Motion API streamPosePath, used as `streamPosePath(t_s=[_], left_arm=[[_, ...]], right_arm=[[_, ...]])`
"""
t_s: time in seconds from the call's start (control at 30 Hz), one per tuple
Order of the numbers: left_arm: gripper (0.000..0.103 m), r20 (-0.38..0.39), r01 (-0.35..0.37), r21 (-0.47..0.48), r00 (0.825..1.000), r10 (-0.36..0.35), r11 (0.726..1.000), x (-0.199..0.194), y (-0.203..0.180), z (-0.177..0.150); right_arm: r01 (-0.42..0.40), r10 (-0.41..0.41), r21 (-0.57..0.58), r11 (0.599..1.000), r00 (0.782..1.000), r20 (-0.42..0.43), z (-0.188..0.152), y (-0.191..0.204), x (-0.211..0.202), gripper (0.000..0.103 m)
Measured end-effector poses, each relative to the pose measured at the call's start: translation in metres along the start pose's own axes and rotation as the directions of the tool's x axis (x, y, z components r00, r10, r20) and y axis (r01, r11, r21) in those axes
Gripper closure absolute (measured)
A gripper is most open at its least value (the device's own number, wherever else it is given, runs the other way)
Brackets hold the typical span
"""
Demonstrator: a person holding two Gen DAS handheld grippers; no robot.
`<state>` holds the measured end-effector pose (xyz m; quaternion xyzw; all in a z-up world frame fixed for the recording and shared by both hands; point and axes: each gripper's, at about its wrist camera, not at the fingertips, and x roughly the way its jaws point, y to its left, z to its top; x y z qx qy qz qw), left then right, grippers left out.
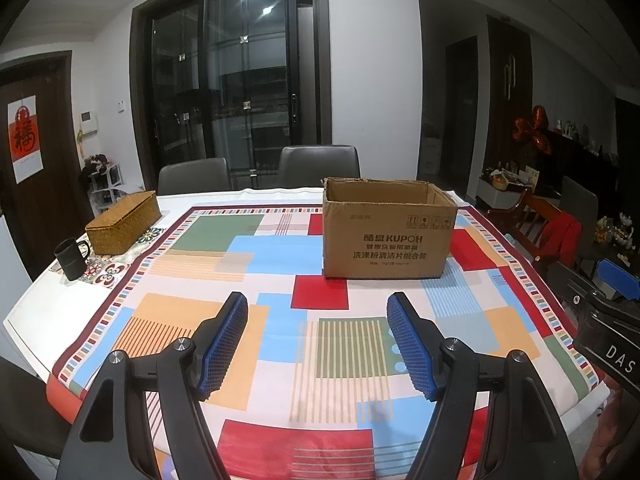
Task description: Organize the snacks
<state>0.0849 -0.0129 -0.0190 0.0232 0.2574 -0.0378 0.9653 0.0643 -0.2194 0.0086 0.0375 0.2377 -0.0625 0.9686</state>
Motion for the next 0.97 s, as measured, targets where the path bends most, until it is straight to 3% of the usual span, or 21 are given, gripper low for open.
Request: streamPosePath(t_s=[0.7, 0.97], left_arm=[[0.029, -0.007, 0.015, -0.01, 1.0, -0.015, 1.0, 0.0011, -0.0004, 0.0019], [0.023, -0.006, 0.012, -0.009, 1.0, -0.012, 1.0, 0.0009, -0.0005, 0.0032]], right_arm=[[0.002, -0.002, -0.003, 1.0, 1.0, 0.002, -0.0002, 0.0009, 0.0001, 0.015], [0.002, -0.002, -0.004, 1.0, 1.0, 0.002, 0.0001, 0.0013, 0.0011, 0.015]])
